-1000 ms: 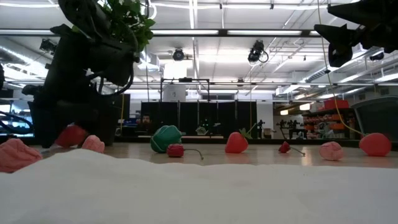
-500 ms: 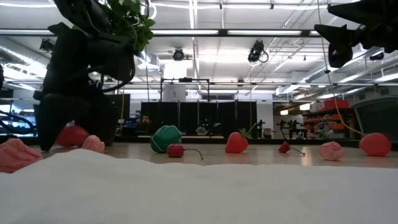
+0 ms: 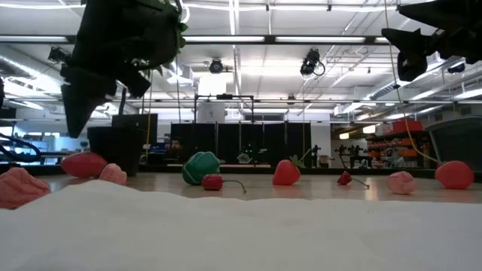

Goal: Pick and placing Produce into tupperware
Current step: Put the red dragon fruit into the transparent bin

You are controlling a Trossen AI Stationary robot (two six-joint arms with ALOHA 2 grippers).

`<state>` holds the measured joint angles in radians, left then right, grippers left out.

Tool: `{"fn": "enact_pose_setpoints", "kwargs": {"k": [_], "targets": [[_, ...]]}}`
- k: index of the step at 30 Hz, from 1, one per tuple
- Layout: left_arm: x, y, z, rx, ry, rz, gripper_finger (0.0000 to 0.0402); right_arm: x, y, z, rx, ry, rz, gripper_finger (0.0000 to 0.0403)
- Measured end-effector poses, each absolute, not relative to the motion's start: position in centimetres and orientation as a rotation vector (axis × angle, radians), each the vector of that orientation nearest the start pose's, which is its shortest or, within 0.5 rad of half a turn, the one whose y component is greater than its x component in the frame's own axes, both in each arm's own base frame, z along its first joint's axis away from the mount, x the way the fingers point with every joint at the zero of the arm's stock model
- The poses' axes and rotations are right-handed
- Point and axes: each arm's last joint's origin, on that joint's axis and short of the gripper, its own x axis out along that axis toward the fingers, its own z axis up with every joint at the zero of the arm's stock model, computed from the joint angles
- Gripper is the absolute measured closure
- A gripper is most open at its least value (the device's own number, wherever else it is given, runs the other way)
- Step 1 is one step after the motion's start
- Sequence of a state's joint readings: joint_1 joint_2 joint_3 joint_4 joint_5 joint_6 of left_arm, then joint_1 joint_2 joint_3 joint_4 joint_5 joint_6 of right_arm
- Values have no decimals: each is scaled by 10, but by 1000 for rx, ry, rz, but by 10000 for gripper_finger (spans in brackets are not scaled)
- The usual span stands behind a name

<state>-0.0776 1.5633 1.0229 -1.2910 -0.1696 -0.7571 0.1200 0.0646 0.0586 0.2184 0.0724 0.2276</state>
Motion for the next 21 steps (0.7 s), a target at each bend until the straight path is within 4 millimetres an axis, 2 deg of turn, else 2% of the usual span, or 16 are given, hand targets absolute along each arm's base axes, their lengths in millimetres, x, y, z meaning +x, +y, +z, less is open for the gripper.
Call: {"fn": "enact_pose_setpoints", "kwargs": {"k": [3,9,14,21], "targets": [[231,-12,195,-258,1644,783,190,96,9,199,247,-205,71,197],[217,-9,164,-212,1654,835,194,96,10,199,255,-205,74,197],[203,-5,163,-146,1681,991,187,96,10,199,254,-204,74,197],[213,-6,159,-85,1631,850,182,96,10,199,254,-204,74,197]]}}
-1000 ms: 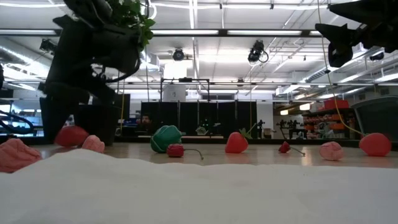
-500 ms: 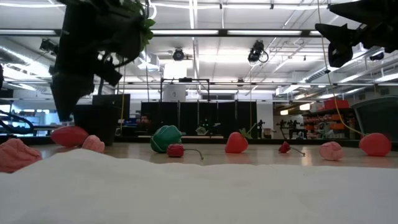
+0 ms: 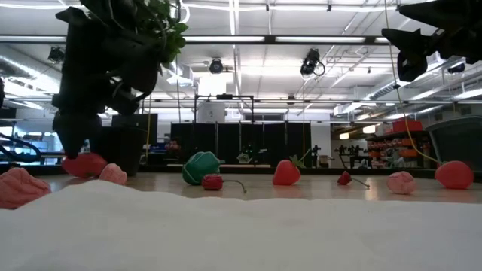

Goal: Pick and placing Produce into tupperware
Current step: Put the red dragon fruit into the transparent bin

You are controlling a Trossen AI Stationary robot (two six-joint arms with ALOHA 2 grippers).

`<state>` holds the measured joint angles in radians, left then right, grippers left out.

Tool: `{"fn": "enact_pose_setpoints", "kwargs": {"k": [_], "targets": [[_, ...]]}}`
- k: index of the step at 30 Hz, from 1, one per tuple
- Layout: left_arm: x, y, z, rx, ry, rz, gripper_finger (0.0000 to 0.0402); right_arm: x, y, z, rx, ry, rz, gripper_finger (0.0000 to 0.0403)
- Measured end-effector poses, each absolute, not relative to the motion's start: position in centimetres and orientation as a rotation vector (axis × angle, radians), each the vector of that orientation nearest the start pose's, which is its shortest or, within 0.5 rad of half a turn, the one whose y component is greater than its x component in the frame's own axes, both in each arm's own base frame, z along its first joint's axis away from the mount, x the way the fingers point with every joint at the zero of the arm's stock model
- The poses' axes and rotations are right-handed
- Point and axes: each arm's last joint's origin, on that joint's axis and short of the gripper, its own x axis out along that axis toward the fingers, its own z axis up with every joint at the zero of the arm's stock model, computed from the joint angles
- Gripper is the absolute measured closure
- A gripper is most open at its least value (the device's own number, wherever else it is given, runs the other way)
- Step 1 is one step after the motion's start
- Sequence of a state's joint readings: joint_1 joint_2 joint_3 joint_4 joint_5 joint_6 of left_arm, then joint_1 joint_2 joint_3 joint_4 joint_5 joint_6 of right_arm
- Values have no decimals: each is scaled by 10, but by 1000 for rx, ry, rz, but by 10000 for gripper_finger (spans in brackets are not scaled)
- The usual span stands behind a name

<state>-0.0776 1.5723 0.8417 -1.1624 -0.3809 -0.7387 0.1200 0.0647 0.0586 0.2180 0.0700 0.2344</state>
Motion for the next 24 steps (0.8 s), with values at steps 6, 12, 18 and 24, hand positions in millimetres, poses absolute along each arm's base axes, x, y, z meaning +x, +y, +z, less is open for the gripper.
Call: {"fn": "enact_pose_setpoints", "kwargs": {"k": [6,12,18,24], "targets": [[215,3,159,-45,1599,883,178,96,10,199,254,-204,74,197],[215,12,159,-63,1614,897,177,96,10,199,253,-204,74,197],[212,20,154,-96,1613,916,177,96,10,199,253,-204,75,197],[196,21,128,-162,1641,875,177,96,10,199,253,-204,75,197]]}}
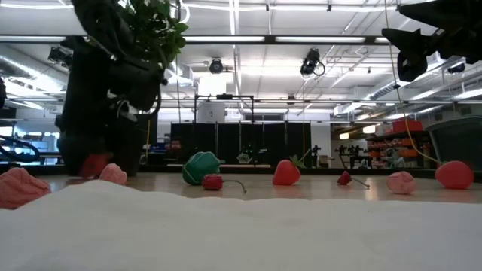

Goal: Pick and placing Produce into tupperware
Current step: Put the red dragon fruit into the transparent bin

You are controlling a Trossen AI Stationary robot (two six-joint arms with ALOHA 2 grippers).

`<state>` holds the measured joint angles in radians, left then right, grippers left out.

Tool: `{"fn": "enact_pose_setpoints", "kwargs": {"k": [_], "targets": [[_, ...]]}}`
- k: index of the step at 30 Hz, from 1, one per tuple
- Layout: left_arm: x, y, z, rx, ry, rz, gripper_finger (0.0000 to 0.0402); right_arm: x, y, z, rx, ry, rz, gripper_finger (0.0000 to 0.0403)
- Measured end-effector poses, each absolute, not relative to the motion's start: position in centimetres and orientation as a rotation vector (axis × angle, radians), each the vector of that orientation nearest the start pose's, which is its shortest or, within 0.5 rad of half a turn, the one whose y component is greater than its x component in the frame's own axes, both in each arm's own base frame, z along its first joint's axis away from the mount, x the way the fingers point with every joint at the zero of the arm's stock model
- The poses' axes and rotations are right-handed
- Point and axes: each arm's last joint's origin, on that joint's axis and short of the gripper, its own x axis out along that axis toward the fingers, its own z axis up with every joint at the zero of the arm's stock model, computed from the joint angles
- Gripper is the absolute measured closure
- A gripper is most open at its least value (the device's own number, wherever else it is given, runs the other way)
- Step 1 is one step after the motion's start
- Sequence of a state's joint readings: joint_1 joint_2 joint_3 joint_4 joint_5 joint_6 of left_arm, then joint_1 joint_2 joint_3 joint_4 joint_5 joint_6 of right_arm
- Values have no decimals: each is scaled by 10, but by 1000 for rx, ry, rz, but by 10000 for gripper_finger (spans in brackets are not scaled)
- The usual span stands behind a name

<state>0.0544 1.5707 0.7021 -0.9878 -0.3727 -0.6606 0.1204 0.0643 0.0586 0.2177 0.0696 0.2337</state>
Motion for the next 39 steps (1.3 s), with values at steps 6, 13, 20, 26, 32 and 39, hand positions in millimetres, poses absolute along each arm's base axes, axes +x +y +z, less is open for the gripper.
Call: {"fn": "enact_pose_setpoints", "kwargs": {"k": [6,13,20,26,32,39], "targets": [[192,21,122,-151,1622,877,176,96,10,199,251,-204,75,197],[213,21,132,-138,1529,825,175,96,10,200,245,-205,74,197],[219,16,134,-102,1497,763,175,96,10,199,244,-205,74,197],[229,8,133,-124,1393,735,177,96,10,200,245,-205,74,197],[244,2,134,-108,1273,642,177,96,10,200,245,-205,73,197],[246,4,135,-122,1249,648,179,96,10,200,245,-205,73,197]]}}
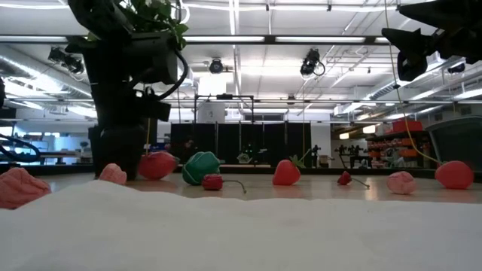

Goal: Pick and placing Produce into tupperware
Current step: Put the red dragon fruit into the transparent bin

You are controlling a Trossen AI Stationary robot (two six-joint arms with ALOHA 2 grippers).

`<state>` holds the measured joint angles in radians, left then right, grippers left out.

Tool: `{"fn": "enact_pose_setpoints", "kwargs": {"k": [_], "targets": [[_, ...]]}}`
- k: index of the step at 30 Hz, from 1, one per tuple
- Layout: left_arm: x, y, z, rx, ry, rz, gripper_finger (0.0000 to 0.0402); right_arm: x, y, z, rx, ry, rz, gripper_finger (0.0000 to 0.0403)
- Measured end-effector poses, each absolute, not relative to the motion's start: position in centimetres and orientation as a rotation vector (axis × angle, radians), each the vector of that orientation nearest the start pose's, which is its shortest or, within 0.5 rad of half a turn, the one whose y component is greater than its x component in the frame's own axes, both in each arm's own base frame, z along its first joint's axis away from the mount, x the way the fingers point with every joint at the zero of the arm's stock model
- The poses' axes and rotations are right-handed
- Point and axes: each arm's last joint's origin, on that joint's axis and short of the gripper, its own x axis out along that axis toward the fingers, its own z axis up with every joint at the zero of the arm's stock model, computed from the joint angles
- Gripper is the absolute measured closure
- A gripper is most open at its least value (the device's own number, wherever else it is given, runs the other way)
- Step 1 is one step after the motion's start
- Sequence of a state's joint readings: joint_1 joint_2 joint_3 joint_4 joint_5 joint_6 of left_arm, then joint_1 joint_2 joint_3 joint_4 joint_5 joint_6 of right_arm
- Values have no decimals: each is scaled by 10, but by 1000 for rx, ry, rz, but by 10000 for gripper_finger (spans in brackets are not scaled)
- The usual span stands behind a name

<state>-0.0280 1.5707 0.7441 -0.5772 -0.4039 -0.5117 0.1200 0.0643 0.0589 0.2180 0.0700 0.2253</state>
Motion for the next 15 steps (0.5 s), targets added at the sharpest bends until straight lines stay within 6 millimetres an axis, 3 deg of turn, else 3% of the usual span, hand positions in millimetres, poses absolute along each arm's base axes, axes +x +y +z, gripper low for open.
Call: {"fn": "enact_pose_setpoints", "kwargs": {"k": [15], "targets": [[283,15,176,11,1150,498,161,96,10,200,245,-205,74,197]]}}
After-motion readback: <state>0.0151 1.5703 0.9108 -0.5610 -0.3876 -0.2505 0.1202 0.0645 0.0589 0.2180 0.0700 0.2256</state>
